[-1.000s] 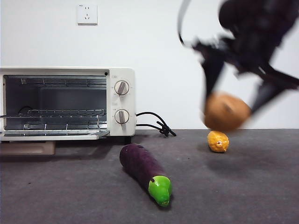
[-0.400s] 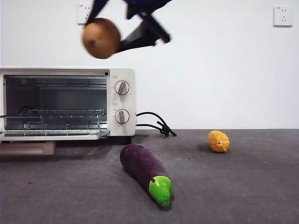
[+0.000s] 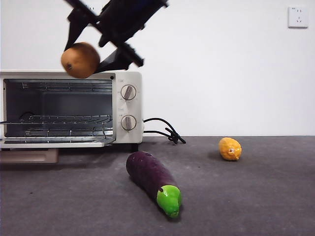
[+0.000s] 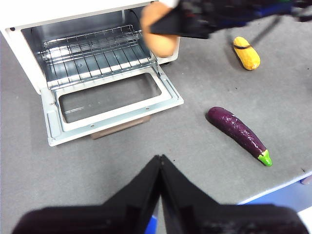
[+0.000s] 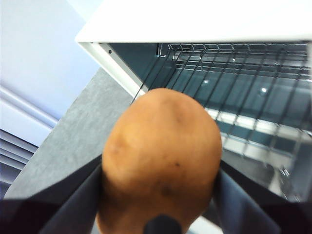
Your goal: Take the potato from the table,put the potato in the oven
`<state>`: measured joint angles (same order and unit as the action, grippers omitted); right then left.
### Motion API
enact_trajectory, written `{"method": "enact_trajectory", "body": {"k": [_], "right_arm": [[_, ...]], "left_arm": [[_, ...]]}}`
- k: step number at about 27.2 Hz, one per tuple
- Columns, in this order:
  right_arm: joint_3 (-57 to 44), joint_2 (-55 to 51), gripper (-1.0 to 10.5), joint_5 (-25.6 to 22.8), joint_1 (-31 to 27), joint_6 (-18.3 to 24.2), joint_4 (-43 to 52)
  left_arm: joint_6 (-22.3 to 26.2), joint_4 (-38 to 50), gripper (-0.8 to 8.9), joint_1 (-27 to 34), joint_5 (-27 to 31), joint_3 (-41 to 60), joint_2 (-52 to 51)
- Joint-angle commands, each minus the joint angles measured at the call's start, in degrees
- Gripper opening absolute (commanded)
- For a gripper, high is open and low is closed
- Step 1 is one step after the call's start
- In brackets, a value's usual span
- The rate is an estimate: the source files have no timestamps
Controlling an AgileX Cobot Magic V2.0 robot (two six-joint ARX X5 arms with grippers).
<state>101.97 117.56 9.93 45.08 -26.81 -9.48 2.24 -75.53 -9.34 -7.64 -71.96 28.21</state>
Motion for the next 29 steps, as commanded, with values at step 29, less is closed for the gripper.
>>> {"method": "enact_trajectory", "body": {"k": [29], "right_arm": [[13.25,19.61,-0.1,-20.04,2.12,-0.07,9.42]], "left_arm": [[-0.52,0.04,-0.05,-2.38,3.21,0.35,-0.35]]}}
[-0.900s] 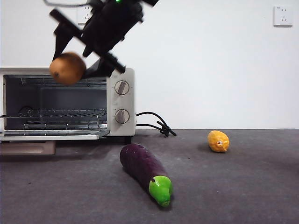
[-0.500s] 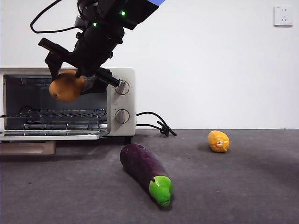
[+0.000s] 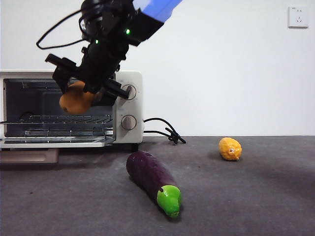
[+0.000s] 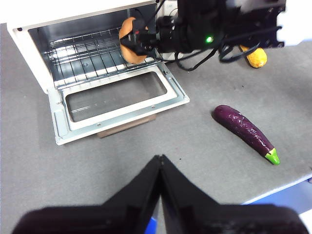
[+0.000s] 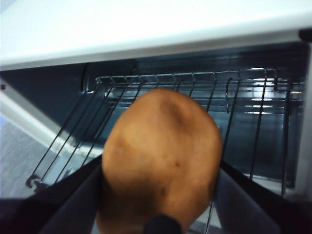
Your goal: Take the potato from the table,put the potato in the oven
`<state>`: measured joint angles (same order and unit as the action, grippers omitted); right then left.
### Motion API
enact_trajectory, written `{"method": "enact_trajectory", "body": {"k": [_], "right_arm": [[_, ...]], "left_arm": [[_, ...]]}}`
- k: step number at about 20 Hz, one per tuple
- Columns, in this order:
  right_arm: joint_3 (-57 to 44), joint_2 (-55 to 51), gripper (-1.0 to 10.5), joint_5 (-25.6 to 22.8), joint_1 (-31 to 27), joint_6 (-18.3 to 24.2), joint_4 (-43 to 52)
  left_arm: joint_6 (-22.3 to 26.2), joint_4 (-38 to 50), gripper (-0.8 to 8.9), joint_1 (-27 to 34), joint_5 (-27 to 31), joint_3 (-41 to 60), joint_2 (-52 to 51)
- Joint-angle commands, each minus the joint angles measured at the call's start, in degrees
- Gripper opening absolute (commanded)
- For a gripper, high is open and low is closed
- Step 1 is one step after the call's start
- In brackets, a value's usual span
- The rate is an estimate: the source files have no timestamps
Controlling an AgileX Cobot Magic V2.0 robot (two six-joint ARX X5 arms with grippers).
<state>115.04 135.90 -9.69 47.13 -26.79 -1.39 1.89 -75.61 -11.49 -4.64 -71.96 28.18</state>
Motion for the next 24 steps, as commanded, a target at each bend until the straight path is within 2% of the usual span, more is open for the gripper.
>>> {"method": "enact_trajectory", "body": {"k": [1,9,14,17,22,24], "right_arm": [[0.20,1.49,-0.1,-0.44,0.07,-0.09,1.53],[0.20,1.99,-0.1,-4.31,0.07,0.17,1.40],[0.20,1.99,0.2,-4.22,0.07,0.17,0.94],[0.20,1.99,2.6,-4.50,0.07,-0.02,0.85],[0.20,1.99,3.2,-5.79,0.07,-0.07,0.96],[0.20,1.99,4.7,-5.79,0.07,-0.07,0.94]], "left_arm": [[-0.17,0.11,-0.05,-0.24,0.22,0.35,-0.33],[0.24,0.13,-0.05,-1.09,0.63,0.35,-0.33],[0.24,0.11,-0.05,-1.70,2.99,0.35,-0.33],[0.24,0.11,-0.05,-1.73,2.97,0.35,-0.33],[0.24,0.11,-0.05,-1.75,2.97,0.35,-0.33],[0.24,0.11,-0.05,-1.75,2.97,0.35,-0.33]]}}
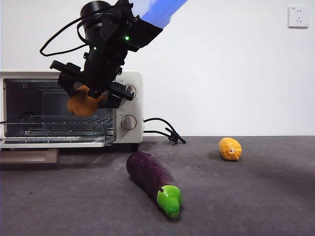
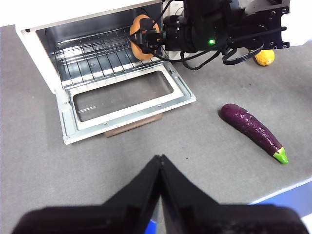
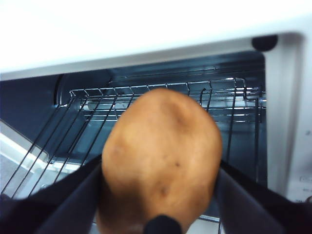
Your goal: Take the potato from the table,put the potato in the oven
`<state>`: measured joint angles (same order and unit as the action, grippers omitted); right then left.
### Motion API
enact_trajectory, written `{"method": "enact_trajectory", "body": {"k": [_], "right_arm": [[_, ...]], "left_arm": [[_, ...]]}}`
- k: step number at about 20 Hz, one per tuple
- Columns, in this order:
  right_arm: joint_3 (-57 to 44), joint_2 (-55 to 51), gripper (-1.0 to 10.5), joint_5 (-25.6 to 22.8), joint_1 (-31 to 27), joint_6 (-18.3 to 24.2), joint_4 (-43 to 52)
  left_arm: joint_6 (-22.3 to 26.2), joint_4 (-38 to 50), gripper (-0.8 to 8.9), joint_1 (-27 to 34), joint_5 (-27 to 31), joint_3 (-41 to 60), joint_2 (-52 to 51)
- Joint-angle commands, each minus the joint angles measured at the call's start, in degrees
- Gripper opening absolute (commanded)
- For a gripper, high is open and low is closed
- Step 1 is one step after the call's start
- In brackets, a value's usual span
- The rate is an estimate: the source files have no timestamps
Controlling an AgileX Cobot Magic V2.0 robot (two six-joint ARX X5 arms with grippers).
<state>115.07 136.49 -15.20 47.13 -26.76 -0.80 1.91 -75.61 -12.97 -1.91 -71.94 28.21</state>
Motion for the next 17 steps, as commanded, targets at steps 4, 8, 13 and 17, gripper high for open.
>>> {"method": "enact_trajectory", "body": {"k": [4,8,13,17], "right_arm": [[0.17,1.40,5.8,-0.26,0.07,-0.09,0.33],[0.17,1.22,5.8,1.38,0.20,-1.79,-0.07],[5.18,0.70,5.8,2.12,0.61,-3.52,-12.48],[13.49,0.63,5.7,1.92,2.51,-0.79,-25.90]], "left_arm": [[0.22,0.11,-0.05,-0.26,0.24,0.33,-0.35],[0.20,0.13,-0.05,-0.26,0.24,0.33,-0.35],[-0.26,0.13,-0.05,-0.24,0.24,0.33,-0.35],[-0.28,0.13,-0.05,-0.24,0.24,0.33,-0.35]]}}
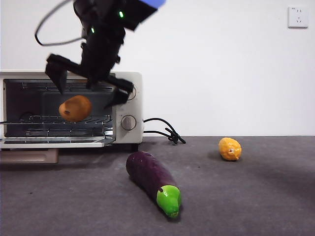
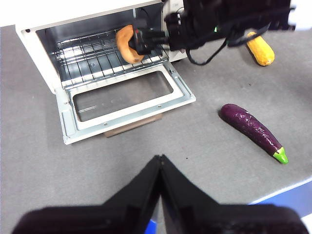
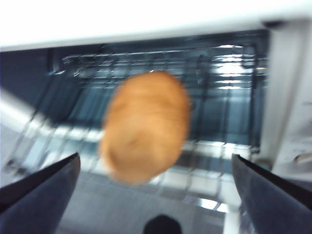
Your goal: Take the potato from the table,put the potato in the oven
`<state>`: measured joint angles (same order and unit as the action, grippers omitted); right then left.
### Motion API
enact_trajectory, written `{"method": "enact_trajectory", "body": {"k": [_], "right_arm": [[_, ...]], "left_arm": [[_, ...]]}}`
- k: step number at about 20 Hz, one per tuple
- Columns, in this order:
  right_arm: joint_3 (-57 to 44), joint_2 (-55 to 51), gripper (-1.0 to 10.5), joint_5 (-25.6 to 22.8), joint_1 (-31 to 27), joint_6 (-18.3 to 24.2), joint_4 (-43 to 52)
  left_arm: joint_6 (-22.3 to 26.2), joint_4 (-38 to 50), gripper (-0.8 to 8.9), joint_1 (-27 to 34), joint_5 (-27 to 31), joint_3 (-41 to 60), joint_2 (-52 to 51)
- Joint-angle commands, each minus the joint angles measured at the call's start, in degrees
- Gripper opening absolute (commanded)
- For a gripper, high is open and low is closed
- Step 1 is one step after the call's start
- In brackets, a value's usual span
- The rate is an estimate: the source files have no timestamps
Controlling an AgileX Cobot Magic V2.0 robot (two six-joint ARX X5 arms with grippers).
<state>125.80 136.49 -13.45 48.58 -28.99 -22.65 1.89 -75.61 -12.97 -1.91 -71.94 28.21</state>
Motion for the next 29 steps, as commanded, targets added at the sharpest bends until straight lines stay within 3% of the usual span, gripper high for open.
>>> {"method": "enact_trajectory", "body": {"k": [1,5,7,11,16,24,29], "right_arm": [[5.40,0.63,5.7,0.26,1.70,3.02,-8.37],[15.17,0.61,5.6,-0.11,4.96,12.28,-23.98],[19.67,0.61,4.6,-0.81,6.58,15.74,-31.15],[27.34,0.61,1.2,-2.01,9.20,18.25,-44.52],[34.38,0.59,0.9,-2.19,10.01,21.88,-56.24],[31.56,-7.87,0.9,-2.12,13.38,26.40,-56.57],[11.76,-21.68,0.9,-4.20,14.05,27.34,-56.52]], "left_arm": [[-0.26,0.13,-0.05,-0.24,0.24,0.33,-0.35],[-0.26,0.13,-0.05,-0.24,0.24,0.33,-0.33],[-0.26,0.13,-0.05,-0.24,0.28,0.33,-0.33],[-0.24,0.13,-0.05,-0.24,0.98,0.33,0.04],[-0.44,0.15,-0.05,-0.24,2.60,0.33,0.13],[-0.48,0.13,-0.05,-0.20,4.68,0.33,0.28],[-0.42,0.15,-0.07,-0.20,15.67,0.33,0.66]]}}
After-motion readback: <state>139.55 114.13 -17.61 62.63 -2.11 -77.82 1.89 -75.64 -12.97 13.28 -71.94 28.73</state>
